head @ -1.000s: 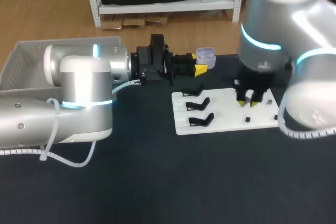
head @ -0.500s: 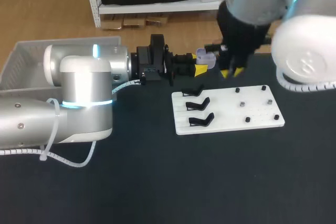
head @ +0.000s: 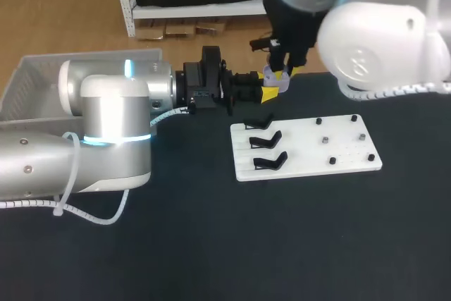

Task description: Pick up each earbud case from the left stands, insert the matching earbuds, close the lid, and place the case in the box.

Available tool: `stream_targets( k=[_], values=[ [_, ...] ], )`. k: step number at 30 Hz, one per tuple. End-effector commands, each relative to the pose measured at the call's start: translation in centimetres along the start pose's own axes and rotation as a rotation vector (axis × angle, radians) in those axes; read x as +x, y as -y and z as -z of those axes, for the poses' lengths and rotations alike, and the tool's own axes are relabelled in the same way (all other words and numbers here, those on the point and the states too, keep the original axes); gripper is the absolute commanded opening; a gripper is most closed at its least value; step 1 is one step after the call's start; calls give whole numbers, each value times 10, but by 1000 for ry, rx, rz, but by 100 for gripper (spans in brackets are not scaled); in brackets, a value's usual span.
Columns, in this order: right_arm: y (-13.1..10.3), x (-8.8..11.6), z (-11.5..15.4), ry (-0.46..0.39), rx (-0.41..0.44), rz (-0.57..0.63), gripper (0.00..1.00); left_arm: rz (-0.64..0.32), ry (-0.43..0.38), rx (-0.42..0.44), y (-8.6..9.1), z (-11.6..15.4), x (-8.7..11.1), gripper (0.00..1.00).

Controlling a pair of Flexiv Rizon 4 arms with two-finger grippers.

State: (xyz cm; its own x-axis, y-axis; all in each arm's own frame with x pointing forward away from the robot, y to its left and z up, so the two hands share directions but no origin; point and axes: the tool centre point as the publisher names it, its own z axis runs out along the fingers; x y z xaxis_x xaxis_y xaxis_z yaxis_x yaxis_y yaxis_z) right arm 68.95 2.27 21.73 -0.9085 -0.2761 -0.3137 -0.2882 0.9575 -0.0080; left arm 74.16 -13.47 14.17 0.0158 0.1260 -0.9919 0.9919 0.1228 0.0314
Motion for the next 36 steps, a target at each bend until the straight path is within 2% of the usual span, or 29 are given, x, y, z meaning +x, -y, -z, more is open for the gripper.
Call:
stream_targets(
  k=[1,13,36],
  values=[
    [-3,-10,-2,-29,2,34,0,-5,8,-6,1,0,2,0],
    [-12,-21,-15,-33,-10,68,0,-5,8,-6,1,0,2,0],
    [-11,-26,-29,-79,-25,58,0,-5,8,-6,1,0,2,0]
  ],
)
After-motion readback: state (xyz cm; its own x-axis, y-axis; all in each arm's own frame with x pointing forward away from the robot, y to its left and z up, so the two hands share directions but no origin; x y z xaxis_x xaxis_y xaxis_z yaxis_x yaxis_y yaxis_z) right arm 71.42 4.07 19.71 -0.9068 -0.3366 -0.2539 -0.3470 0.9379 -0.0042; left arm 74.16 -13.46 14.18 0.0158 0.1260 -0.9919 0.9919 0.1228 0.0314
